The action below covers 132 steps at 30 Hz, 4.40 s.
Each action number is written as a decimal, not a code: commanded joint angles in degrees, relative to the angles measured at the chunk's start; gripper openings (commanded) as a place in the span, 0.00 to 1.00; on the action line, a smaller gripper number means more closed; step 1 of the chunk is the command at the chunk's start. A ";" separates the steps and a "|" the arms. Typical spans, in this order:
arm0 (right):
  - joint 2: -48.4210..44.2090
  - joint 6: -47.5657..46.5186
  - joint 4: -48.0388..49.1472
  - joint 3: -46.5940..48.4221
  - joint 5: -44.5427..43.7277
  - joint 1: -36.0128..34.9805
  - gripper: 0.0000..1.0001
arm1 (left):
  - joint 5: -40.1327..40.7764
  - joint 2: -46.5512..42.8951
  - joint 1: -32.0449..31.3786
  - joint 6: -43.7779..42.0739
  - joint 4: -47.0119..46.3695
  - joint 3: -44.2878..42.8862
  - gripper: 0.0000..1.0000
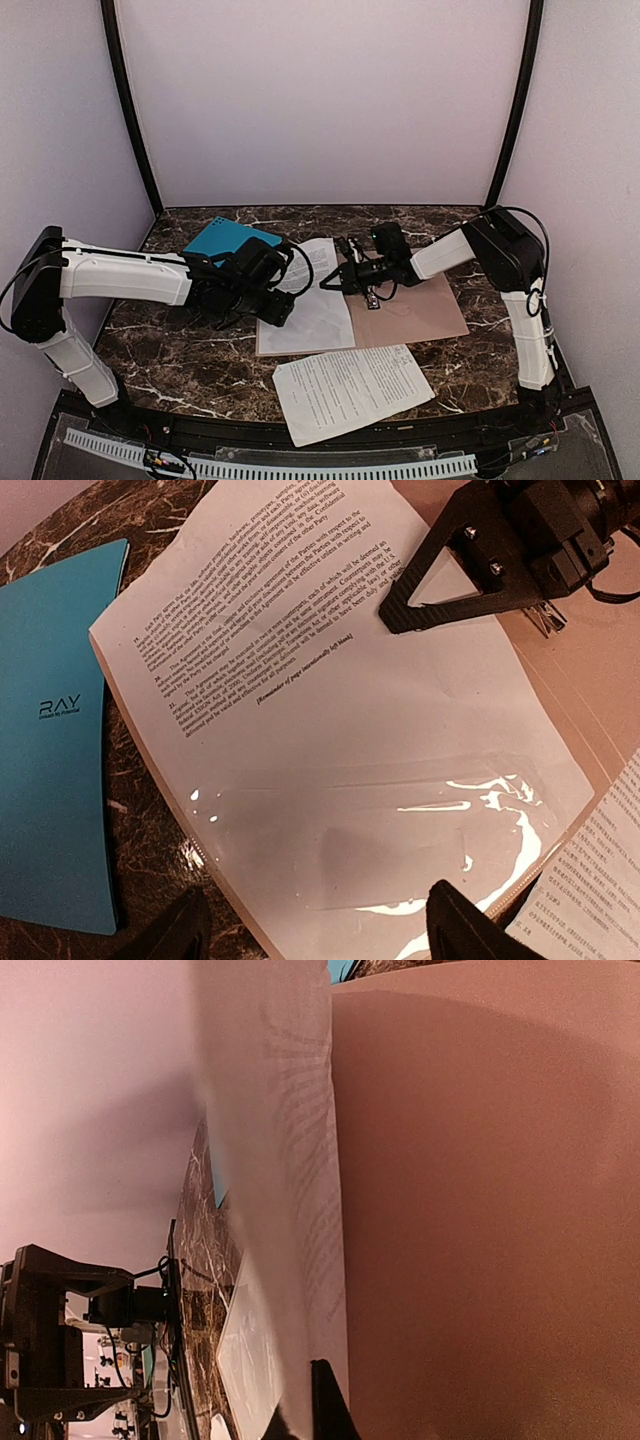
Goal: Put the files into the folder
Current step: Insert the folder to form pockets on the folder, then adjust the file at the center of the board, then rotate the folder with some files at the center of the board.
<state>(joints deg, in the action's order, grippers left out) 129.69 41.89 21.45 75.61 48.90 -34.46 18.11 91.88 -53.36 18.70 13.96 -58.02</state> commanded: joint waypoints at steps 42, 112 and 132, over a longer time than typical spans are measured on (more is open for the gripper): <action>-29.83 -27.17 -32.50 -13.68 -36.74 8.28 0.95 | -15.32 0.80 12.48 1.49 -1.17 3.18 0.86; -43.98 -17.38 -42.40 -29.03 -43.69 -19.37 0.93 | -5.59 -0.45 -3.78 -3.55 23.88 3.86 0.01; -37.67 -23.78 -39.74 -19.90 -44.74 8.57 0.99 | -10.54 13.60 -3.84 0.36 6.57 -16.71 0.76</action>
<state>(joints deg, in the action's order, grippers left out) 89.54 19.29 -19.55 54.92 3.70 -30.65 8.71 99.94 -56.90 18.06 24.99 -68.20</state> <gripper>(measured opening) 0.986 0.759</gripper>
